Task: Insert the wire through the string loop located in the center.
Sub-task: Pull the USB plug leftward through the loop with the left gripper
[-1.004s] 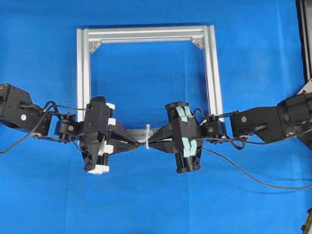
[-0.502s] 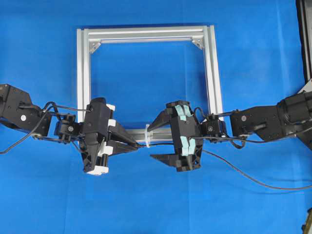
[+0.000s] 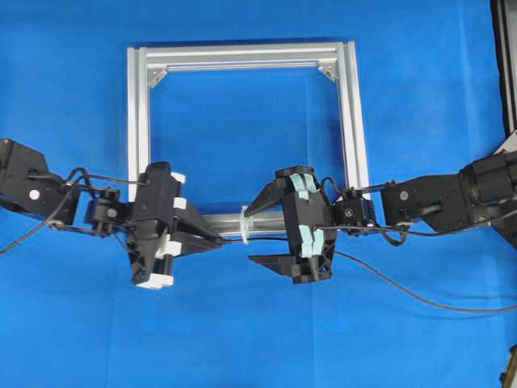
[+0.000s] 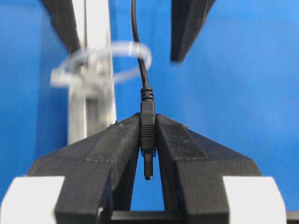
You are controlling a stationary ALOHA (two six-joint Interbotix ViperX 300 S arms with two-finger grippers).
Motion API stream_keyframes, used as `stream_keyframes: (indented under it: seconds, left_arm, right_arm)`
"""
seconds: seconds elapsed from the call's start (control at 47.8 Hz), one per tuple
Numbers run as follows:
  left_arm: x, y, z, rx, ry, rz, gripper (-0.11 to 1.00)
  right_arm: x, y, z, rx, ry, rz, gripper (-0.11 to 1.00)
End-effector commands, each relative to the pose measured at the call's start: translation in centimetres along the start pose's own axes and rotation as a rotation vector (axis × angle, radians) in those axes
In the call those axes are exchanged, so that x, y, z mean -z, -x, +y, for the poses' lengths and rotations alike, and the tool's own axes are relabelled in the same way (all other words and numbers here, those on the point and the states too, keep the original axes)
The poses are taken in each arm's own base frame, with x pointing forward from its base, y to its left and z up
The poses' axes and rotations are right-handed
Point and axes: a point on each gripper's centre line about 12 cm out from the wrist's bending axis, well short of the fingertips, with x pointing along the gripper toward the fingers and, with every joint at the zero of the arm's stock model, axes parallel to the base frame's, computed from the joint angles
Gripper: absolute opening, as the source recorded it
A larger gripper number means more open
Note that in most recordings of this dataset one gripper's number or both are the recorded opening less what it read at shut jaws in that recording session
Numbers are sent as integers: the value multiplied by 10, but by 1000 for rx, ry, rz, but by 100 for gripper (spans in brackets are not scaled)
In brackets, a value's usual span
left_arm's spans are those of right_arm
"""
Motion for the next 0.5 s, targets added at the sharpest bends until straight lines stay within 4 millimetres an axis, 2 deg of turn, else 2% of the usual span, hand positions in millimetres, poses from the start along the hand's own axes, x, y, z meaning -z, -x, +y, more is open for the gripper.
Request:
stream_keyframes:
  seconds: [0.0, 0.481]
  left_arm:
    - [-6, 13, -3, 12, -5, -27, 9]
    - [28, 80, 8, 5, -7, 10, 9]
  right_arm:
    - [-12, 5, 1, -3, -2, -37, 93]
    - [-9, 7, 0, -4, 3, -31, 93]
